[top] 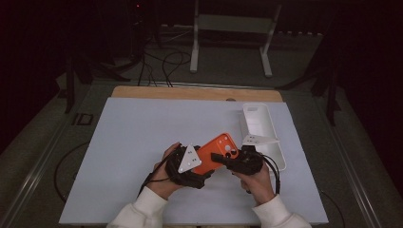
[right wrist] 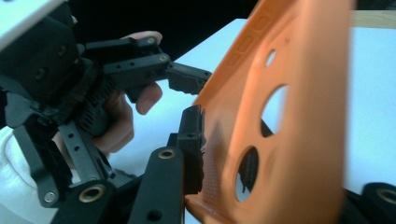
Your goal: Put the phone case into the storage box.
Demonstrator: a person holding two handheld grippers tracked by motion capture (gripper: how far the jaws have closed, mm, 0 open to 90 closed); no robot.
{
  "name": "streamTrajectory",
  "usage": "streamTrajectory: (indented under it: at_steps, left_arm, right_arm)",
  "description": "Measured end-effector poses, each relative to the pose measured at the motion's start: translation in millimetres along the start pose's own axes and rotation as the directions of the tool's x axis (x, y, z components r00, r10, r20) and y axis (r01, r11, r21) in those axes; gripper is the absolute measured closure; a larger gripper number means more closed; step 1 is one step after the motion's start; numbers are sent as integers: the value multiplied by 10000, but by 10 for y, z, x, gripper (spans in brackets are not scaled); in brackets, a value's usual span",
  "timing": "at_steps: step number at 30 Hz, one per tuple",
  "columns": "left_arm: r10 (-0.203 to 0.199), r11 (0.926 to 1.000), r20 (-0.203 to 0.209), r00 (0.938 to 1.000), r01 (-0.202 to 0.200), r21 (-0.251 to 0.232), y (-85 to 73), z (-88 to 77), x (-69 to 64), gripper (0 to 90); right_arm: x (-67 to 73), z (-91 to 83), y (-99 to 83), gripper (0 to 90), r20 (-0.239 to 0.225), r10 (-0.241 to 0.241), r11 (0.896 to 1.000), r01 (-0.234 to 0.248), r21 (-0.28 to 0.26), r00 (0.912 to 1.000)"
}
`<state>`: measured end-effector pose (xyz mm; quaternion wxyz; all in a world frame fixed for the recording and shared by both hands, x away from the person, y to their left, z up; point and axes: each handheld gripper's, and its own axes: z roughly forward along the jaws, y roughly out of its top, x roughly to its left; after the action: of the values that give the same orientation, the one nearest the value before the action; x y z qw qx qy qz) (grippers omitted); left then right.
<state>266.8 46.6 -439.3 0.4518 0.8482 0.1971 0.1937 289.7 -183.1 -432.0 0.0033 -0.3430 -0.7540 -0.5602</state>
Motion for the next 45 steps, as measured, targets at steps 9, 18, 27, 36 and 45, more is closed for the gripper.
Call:
streamTrajectory:
  at_steps: [9, 18, 27, 36, 45]
  left_arm:
    - [-278, 9993, -203, 9994, 282, 244, -21, 51, 7, 197]
    - [-724, 9974, 29, 9974, 724, 49, -23, -21, 94, 181]
    - [-967, 9953, 297, 9949, 966, 32, -22, -86, 156, 175]
    - [-1006, 9949, 551, 9934, 1006, 28, -39, -104, 173, 179]
    - [-1062, 9943, 760, 9914, 1059, 77, -70, -114, 194, 177]
  right_arm:
    - [25, -3, 18, 847, 562, -43, 9987, 71, -502, 9984]
    - [26, -37, 31, 850, 705, -314, 9985, 344, -422, 9970]
    - [33, -32, 31, 846, 700, -549, 9979, 573, -318, 9960]
    - [24, -83, 44, 846, 574, -676, 9969, 697, -363, 9961]
    - [54, -134, 85, 845, 354, -981, 9944, 993, -354, 9945]
